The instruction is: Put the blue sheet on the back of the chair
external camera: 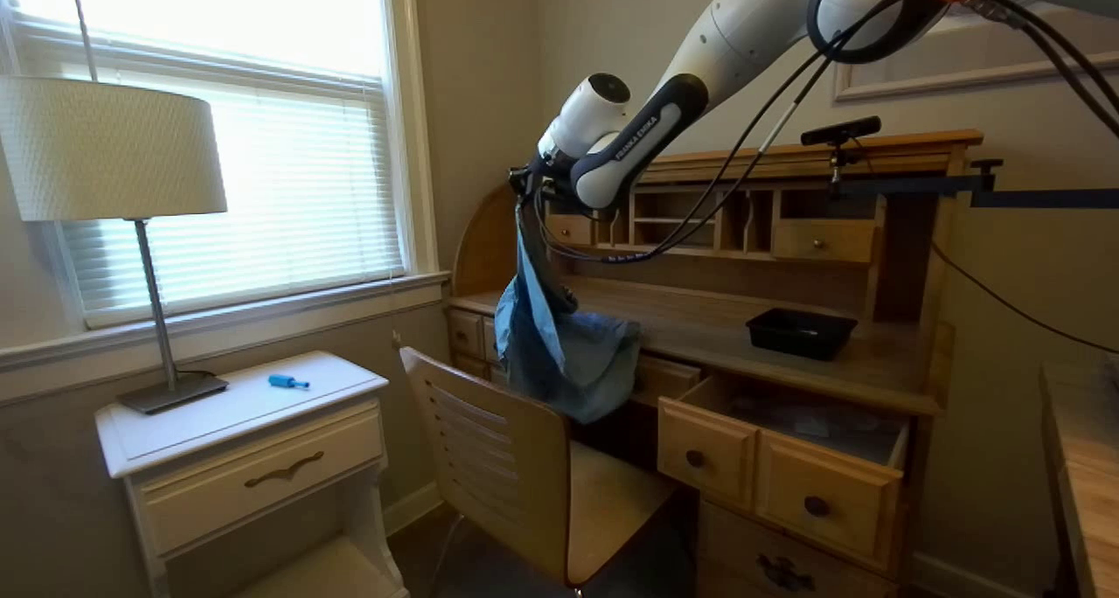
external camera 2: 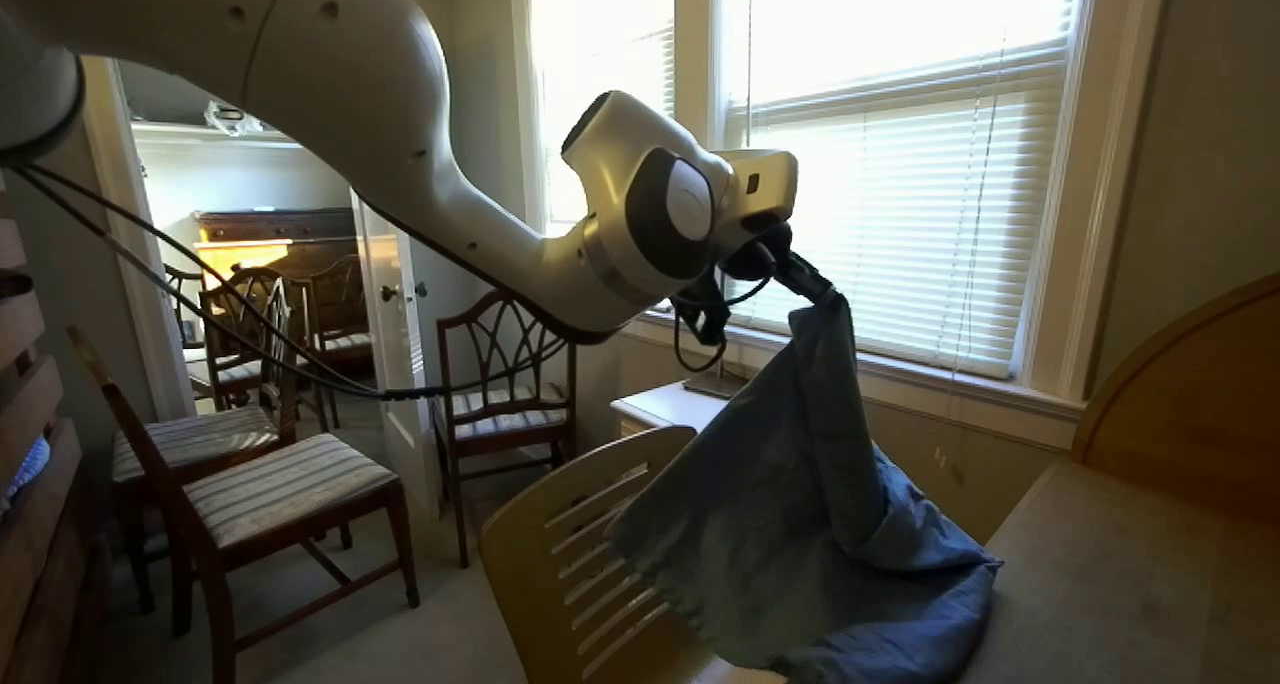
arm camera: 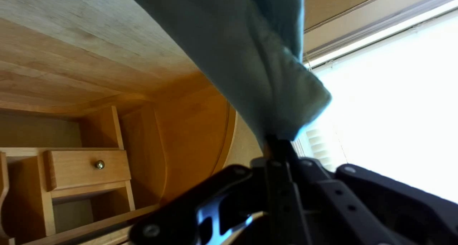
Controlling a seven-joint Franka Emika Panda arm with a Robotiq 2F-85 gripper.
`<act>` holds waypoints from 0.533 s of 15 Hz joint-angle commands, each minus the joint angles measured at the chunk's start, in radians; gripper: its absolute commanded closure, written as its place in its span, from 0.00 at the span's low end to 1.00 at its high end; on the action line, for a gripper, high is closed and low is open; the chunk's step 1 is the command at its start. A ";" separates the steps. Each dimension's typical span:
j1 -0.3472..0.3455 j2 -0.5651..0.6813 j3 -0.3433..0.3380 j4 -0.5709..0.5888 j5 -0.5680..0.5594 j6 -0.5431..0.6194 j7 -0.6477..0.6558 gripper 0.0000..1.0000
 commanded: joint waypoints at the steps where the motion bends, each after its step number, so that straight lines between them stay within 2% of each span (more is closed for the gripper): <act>1: 0.000 -0.001 0.001 -0.004 0.000 0.001 0.001 0.99; 3: 0.000 -0.001 0.002 -0.005 0.000 0.001 0.001 1.00; 4: -0.038 -0.016 0.094 -0.025 0.003 -0.004 -0.034 1.00; 5: -0.062 -0.016 0.176 -0.036 0.116 0.012 -0.144 1.00; 8: -0.126 0.004 0.370 -0.004 0.235 0.007 -0.258 1.00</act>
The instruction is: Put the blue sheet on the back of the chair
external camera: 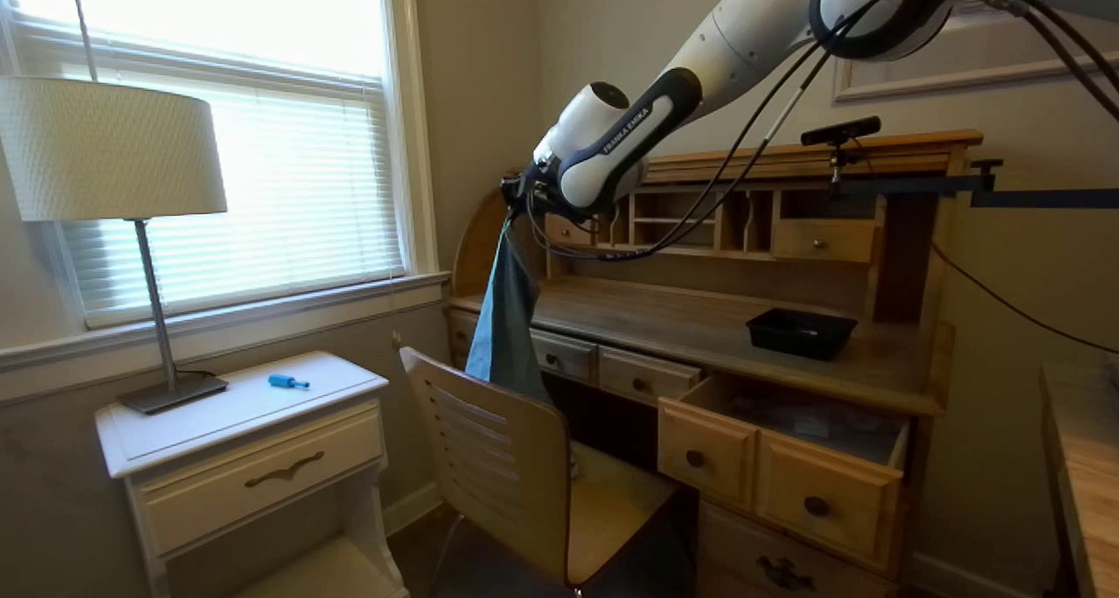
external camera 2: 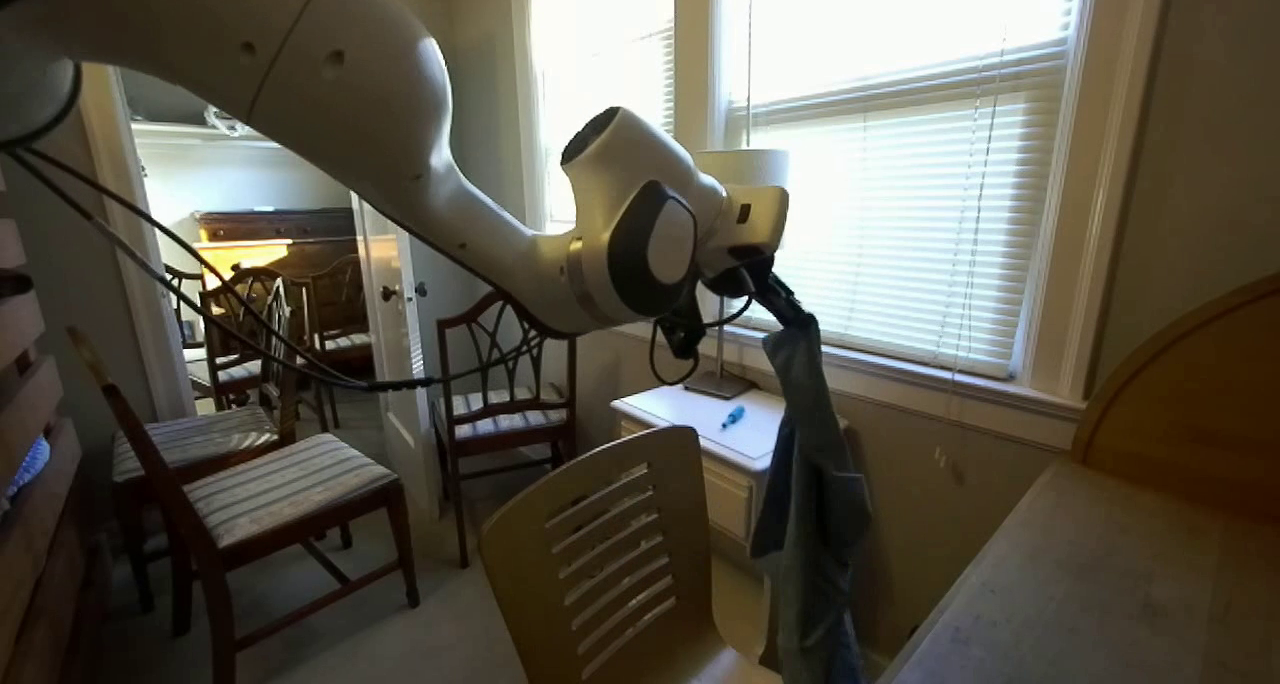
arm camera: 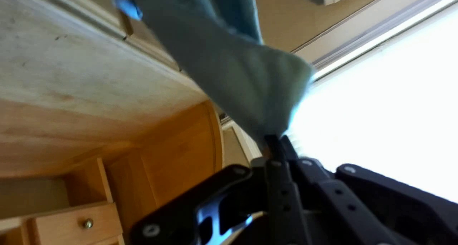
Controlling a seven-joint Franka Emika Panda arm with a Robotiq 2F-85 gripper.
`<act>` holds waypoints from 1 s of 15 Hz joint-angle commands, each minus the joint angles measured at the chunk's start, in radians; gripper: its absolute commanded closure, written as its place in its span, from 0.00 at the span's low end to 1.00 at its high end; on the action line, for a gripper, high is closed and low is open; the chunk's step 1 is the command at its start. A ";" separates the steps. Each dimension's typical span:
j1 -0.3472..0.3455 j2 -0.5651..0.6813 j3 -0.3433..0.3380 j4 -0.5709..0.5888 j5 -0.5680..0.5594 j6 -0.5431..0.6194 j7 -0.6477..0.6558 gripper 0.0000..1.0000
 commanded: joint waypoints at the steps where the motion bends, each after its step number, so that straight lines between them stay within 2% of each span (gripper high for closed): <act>1: -0.075 0.001 0.236 0.010 0.164 0.003 -0.183 1.00; 2: -0.115 0.005 0.329 0.019 0.114 -0.004 -0.169 1.00; 4: -0.165 0.008 0.482 0.015 0.098 -0.013 -0.228 1.00; 9: -0.250 0.053 0.869 0.037 0.075 -0.116 -0.526 1.00; 12: -0.282 0.094 1.054 0.044 0.079 -0.225 -0.696 1.00; 15: -0.299 0.125 1.186 0.040 0.091 -0.347 -0.847 1.00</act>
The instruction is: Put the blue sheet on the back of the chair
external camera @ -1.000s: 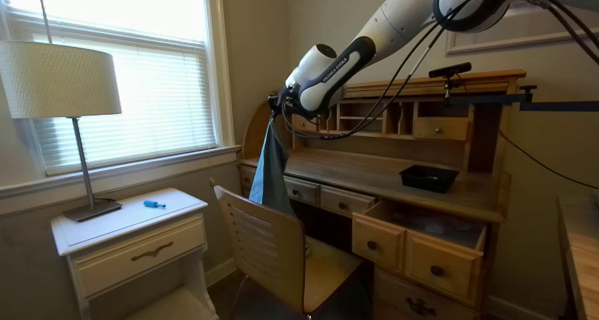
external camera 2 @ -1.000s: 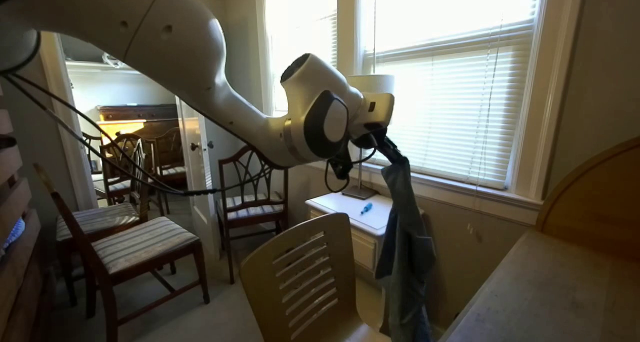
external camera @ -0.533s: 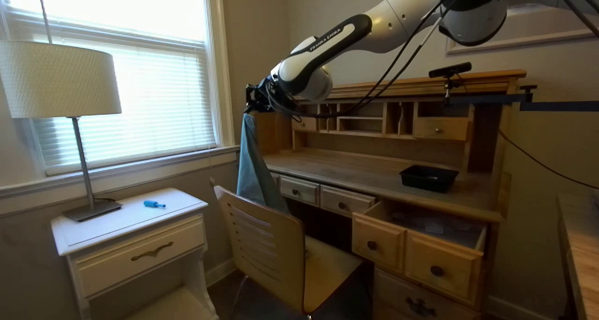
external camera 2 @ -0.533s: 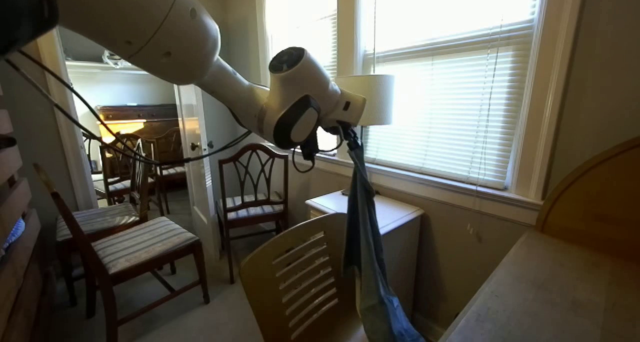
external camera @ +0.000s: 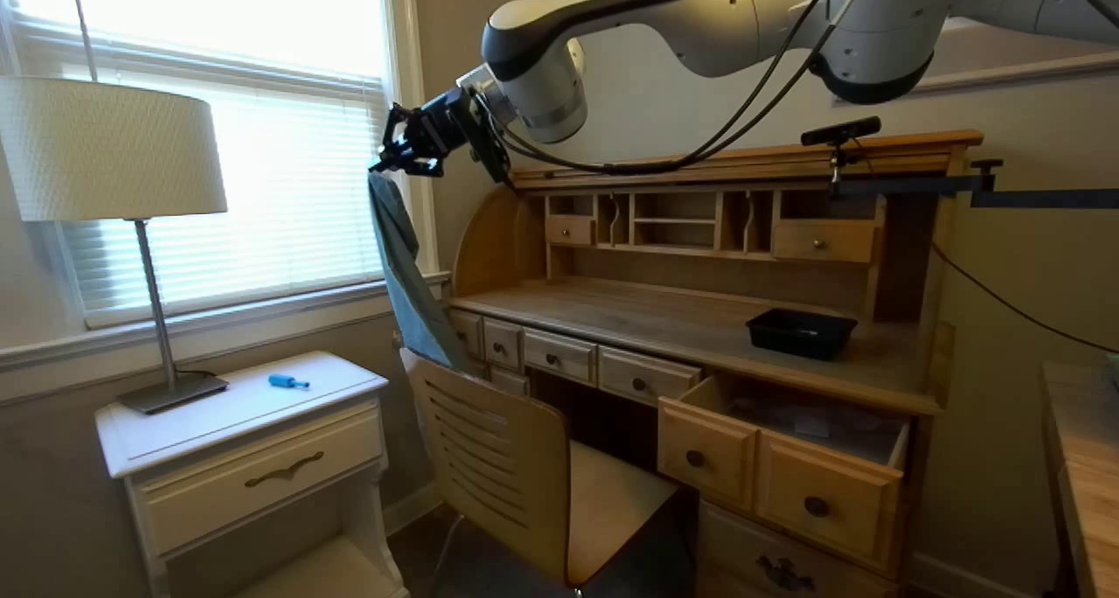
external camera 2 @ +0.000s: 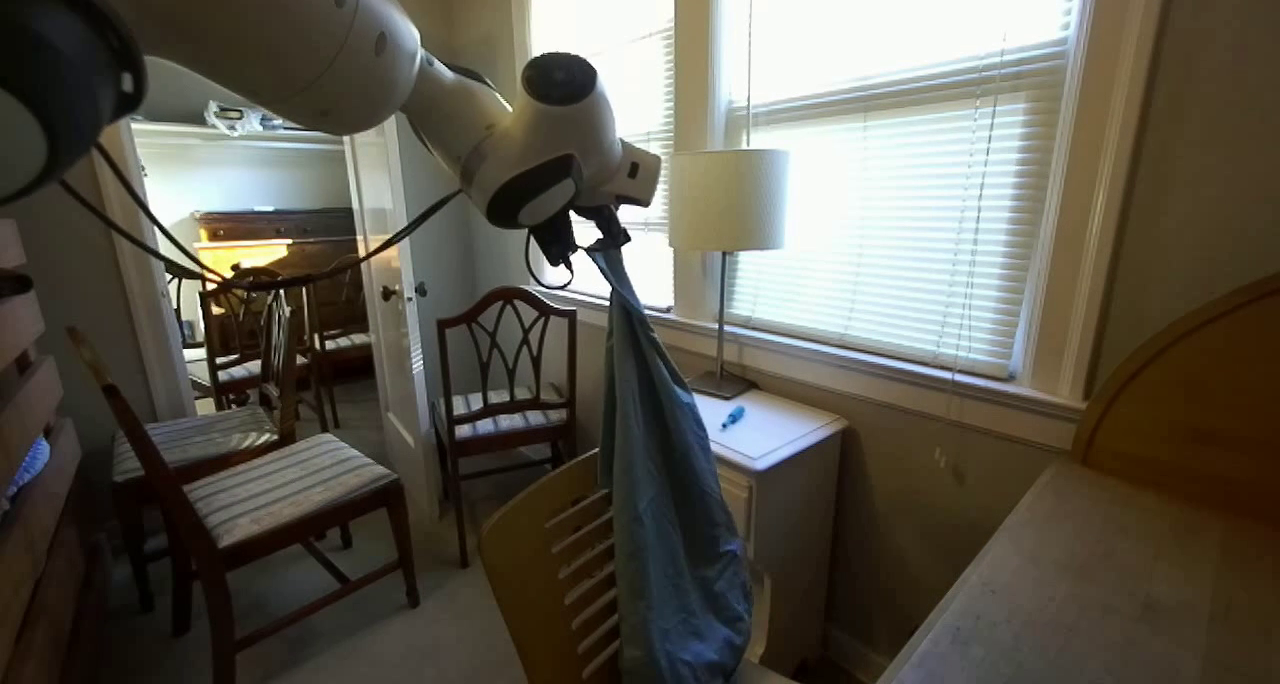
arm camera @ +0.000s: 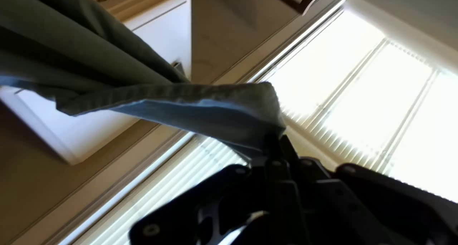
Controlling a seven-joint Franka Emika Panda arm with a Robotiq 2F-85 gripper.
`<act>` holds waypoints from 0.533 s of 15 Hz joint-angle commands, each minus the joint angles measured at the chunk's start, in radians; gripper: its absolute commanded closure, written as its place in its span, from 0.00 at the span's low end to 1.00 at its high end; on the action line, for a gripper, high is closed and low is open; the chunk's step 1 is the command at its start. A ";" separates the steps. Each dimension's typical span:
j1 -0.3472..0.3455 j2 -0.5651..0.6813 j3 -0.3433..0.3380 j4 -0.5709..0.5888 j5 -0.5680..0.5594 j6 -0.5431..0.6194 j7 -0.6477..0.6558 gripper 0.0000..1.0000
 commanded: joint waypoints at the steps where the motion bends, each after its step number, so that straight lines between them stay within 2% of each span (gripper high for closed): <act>1: -0.019 0.063 0.161 0.032 0.002 -0.145 -0.177 1.00; 5: -0.014 0.085 0.262 0.050 0.006 -0.329 -0.324 1.00; 8: 0.002 0.088 0.301 0.066 0.008 -0.453 -0.395 1.00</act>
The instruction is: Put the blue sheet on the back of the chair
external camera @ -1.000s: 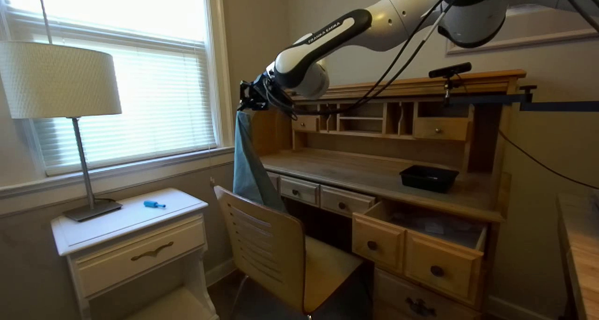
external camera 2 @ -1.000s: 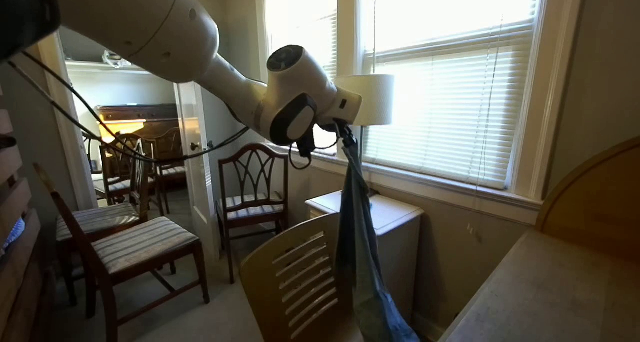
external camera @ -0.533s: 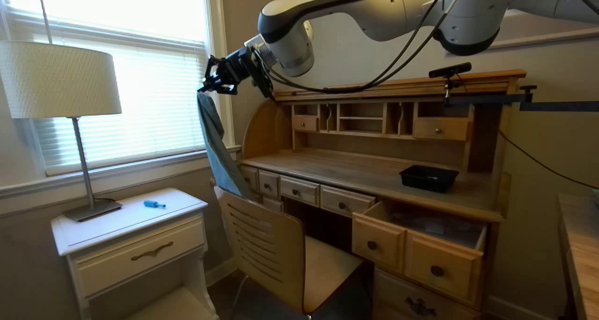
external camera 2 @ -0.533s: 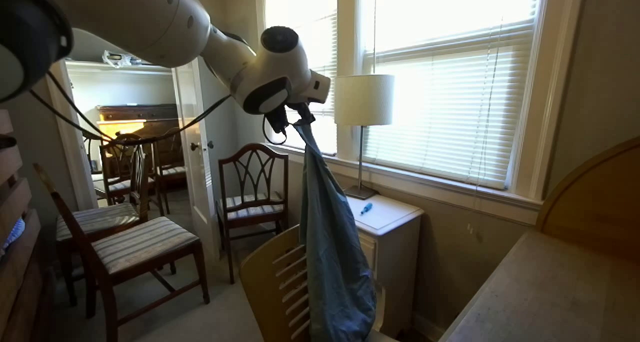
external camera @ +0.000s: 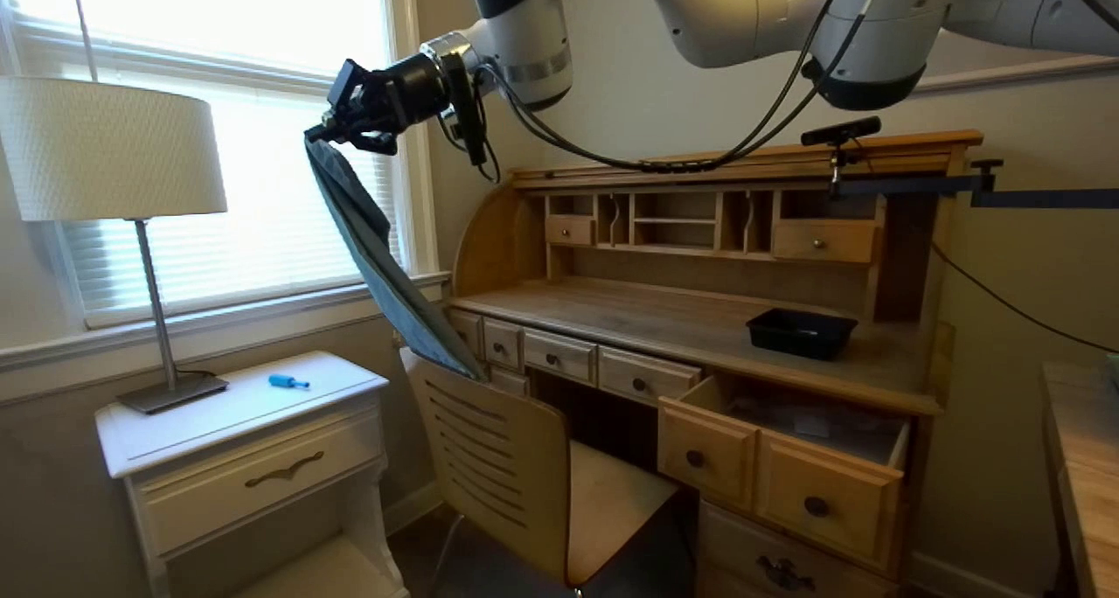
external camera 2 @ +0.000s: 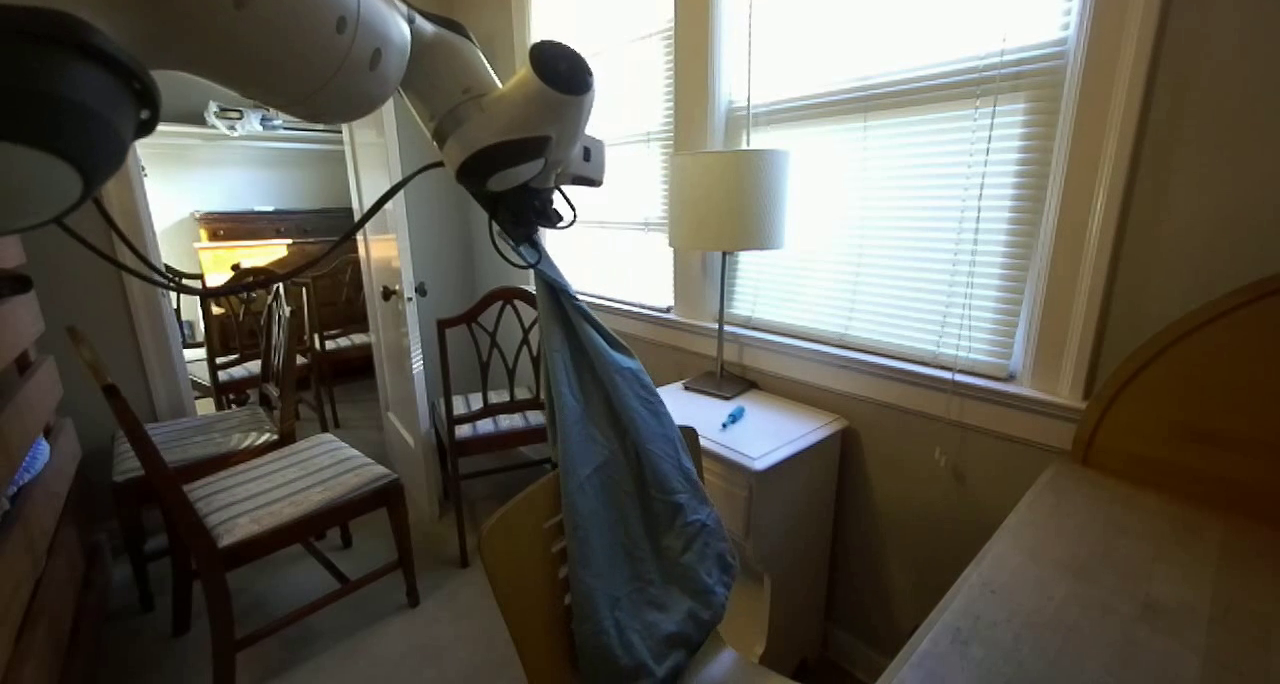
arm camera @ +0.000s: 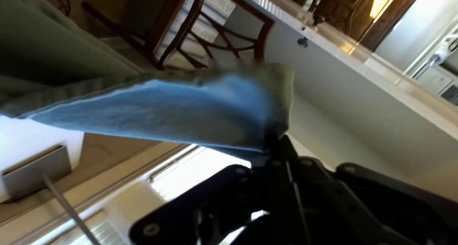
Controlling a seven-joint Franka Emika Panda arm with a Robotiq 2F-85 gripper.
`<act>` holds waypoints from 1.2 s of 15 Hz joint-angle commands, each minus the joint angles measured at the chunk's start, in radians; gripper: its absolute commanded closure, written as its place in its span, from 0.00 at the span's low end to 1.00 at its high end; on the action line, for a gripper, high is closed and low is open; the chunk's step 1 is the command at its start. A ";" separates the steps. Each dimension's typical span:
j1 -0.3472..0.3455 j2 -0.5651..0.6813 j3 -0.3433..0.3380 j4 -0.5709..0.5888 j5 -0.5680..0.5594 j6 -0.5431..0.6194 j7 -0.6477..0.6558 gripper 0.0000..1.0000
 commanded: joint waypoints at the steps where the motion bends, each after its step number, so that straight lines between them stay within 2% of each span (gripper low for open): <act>1: 0.023 0.031 0.069 0.060 0.011 -0.155 -0.104 1.00; 4: 0.037 0.063 0.104 0.101 0.023 -0.300 -0.170 1.00; 9: 0.083 0.174 0.045 0.229 0.013 -0.524 -0.177 1.00; 10: 0.122 0.153 -0.063 0.272 0.126 -0.547 -0.242 1.00; 14: 0.199 0.211 -0.211 0.401 0.224 -0.576 -0.339 1.00; 15: 0.131 0.176 -0.165 0.274 0.167 -0.529 -0.301 1.00; 18: 0.139 0.186 -0.177 0.285 0.172 -0.529 -0.308 0.99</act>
